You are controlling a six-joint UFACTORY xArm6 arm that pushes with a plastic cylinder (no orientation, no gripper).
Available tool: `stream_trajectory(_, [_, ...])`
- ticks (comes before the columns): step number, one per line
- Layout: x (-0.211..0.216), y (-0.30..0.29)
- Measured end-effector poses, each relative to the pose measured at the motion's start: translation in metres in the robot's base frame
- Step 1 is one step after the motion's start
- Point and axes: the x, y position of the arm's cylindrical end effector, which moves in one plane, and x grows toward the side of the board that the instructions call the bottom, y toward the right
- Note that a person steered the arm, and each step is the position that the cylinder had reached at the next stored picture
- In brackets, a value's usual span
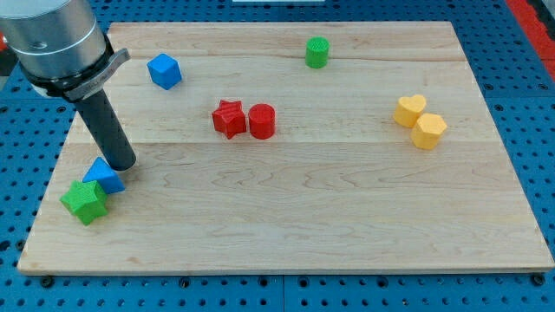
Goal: Move the blue cube above the blue triangle
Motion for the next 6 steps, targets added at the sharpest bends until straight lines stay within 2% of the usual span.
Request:
stream_trajectory(1, [-0.035,0.000])
stream_trajectory(2, [-0.093,0.001])
stream_trajectory(3, [-0.128,0.070])
stream_trajectory(4, [-0.171,0.114])
stream_trajectory(5, [-0.219,0.052])
stream_trajectory(6, [-0.159,0.025])
